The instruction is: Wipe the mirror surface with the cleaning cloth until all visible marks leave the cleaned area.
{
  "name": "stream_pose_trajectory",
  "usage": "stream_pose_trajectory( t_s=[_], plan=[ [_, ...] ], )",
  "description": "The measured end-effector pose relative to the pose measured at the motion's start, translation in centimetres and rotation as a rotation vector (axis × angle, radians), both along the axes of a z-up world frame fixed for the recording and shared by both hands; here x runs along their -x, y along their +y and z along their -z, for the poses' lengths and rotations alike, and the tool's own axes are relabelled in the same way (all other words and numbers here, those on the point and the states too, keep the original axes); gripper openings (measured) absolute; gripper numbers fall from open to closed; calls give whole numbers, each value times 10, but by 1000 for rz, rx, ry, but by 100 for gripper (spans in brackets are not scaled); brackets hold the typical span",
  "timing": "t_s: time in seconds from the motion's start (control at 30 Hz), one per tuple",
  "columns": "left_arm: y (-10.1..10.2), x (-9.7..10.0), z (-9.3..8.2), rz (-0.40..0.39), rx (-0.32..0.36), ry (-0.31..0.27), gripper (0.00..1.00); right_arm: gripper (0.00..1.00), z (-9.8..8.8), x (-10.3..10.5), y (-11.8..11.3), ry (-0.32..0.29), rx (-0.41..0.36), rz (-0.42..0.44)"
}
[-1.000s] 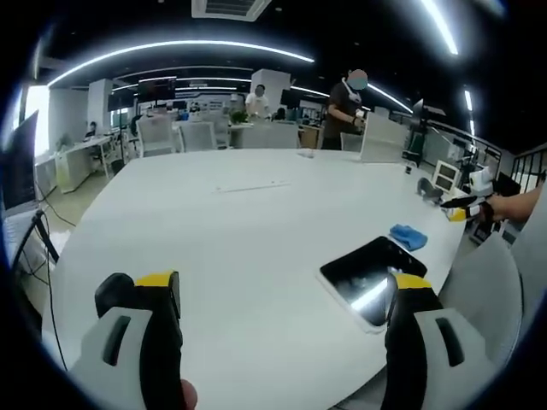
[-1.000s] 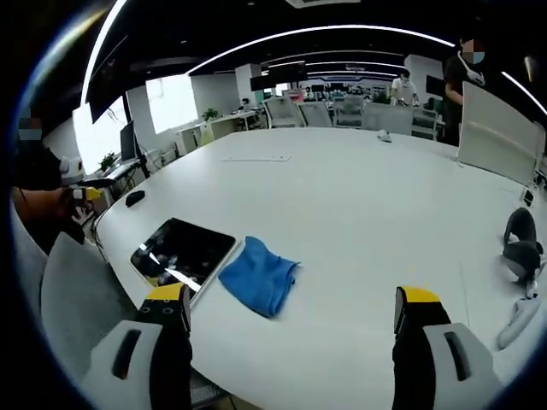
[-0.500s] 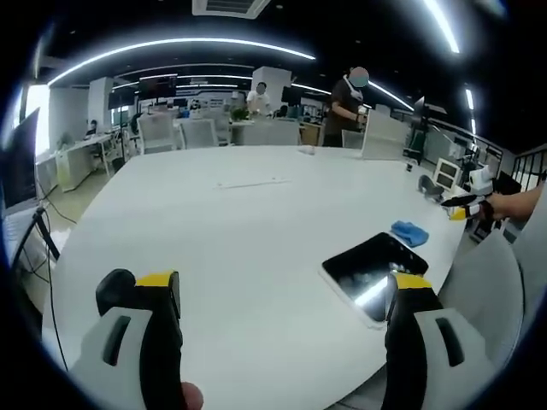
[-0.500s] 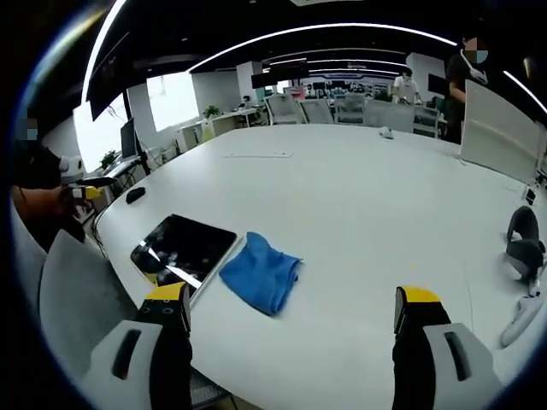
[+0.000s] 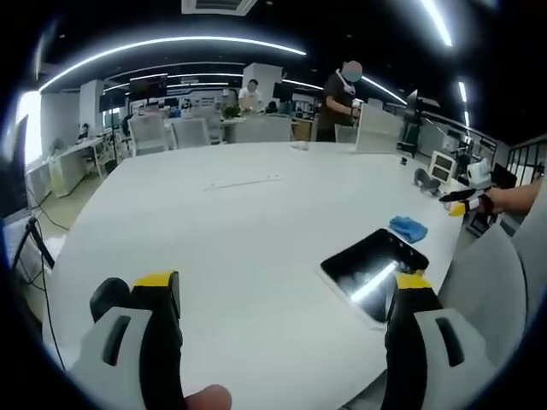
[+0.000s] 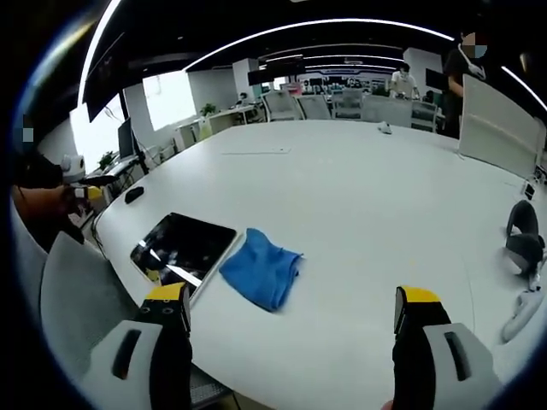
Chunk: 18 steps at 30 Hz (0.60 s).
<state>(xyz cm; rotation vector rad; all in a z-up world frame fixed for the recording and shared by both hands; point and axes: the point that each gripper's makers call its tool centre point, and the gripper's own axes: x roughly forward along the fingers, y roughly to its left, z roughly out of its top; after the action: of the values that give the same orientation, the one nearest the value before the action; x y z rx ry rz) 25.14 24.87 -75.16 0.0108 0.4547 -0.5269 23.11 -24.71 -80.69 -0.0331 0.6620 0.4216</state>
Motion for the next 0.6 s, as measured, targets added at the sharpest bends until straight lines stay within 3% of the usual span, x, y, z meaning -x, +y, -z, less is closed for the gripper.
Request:
stream_pose_trajectory(
  t_s=[0.6],
  plan=[
    [-2, -3, -5, 2, 17, -12, 99, 97, 5, 9, 1, 19, 12, 1]
  ],
)
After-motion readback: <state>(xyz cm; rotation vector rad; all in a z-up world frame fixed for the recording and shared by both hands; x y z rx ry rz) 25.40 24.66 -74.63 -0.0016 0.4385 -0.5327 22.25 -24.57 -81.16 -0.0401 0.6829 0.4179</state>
